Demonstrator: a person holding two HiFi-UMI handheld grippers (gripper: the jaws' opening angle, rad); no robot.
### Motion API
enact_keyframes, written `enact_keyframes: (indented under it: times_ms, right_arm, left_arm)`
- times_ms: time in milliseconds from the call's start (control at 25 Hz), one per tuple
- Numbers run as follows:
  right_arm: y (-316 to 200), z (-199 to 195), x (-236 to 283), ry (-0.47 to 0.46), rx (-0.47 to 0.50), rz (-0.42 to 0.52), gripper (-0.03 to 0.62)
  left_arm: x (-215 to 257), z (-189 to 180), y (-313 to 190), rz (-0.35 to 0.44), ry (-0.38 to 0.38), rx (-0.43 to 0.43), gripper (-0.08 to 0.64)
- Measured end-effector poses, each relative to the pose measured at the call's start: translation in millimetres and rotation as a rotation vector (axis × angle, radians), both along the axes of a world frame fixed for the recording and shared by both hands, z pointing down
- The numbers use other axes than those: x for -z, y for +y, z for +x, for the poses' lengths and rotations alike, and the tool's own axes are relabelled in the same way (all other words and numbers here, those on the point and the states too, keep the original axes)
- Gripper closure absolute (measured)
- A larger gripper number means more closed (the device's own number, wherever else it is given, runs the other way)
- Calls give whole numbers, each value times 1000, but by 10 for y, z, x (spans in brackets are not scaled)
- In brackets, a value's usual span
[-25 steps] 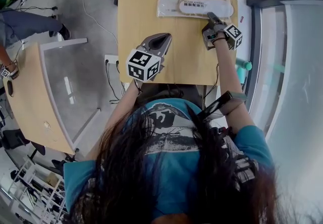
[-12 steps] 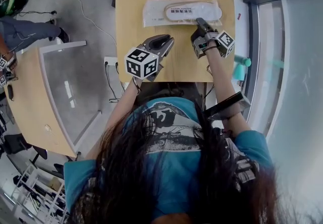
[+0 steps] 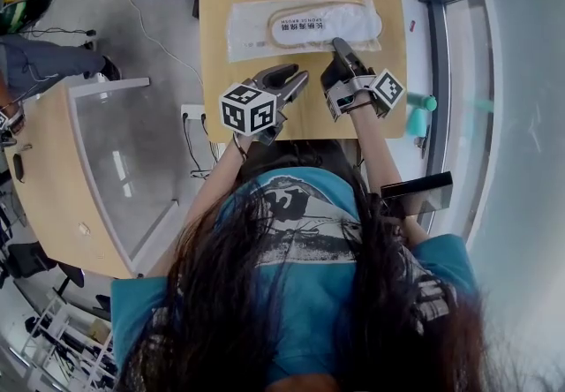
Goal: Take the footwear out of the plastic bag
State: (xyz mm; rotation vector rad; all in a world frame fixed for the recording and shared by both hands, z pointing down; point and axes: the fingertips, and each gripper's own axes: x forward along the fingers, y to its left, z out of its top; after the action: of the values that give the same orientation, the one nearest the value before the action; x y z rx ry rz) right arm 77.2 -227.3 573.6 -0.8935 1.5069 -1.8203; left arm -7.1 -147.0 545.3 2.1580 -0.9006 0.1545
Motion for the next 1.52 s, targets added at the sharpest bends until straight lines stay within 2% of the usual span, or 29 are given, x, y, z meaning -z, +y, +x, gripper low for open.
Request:
enact_keyframes:
  times_ms: [240, 440, 600, 720, 960, 1240, 1360, 1520]
  right_arm:
    - [243, -32, 348, -52, -30, 59, 529]
    - [407, -88, 543, -83, -34, 94, 529]
    - [495, -108, 659, -62, -40, 119, 529]
    - [552, -140, 746, -55, -32, 136, 529]
    - [647, -316, 799, -79, 9, 139, 529]
    - [768, -480, 813, -75, 91, 146, 529]
    - [786, -541, 813, -33, 131, 155, 529]
    - [774, -556, 795, 38, 186, 184, 529]
  left_arm:
    - [89, -30, 18, -16, 121, 57, 364]
    - [201, -6, 35, -18, 229, 89, 354]
    - [335, 37, 32, 19, 269, 82, 353]
    - [486, 61, 9, 50, 341, 95, 331]
    - [650, -93, -131, 36, 503, 206, 325]
    - [641, -238, -183, 32, 543, 286, 330]
    - [681, -286, -191, 30, 578, 293, 396]
    - [684, -302, -211, 16, 593, 299, 430]
